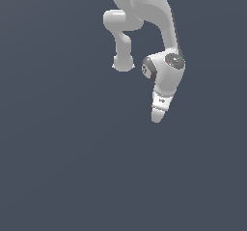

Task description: Pick up the object and move it to a goal position.

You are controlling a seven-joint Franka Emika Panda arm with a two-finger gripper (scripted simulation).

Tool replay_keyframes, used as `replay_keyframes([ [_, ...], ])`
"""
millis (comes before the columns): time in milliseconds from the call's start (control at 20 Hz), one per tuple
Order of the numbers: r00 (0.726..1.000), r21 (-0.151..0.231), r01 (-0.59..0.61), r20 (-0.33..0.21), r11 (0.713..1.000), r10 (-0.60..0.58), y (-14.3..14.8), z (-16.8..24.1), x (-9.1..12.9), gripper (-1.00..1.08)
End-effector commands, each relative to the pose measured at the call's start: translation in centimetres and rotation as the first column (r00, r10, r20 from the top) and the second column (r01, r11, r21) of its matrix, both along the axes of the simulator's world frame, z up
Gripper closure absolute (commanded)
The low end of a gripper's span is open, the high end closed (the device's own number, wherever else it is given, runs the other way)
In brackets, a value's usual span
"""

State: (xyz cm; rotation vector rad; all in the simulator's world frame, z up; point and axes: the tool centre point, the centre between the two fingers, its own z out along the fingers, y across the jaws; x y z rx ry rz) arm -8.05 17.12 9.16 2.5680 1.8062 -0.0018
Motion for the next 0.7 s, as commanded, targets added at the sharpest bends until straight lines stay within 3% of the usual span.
replay_keyframes([
  [0, 1.0, 0.0, 0.001, 0.0, 1.0, -0.001, 1.7, 1.3, -0.8, 1.08],
  [300, 1.0, 0.001, 0.001, 0.0, 1.0, -0.001, 4.0, 3.0, -1.8, 1.08],
  [650, 1.0, 0.002, 0.002, 0.0, 1.0, -0.002, 3.7, 2.8, -1.5, 1.08],
])
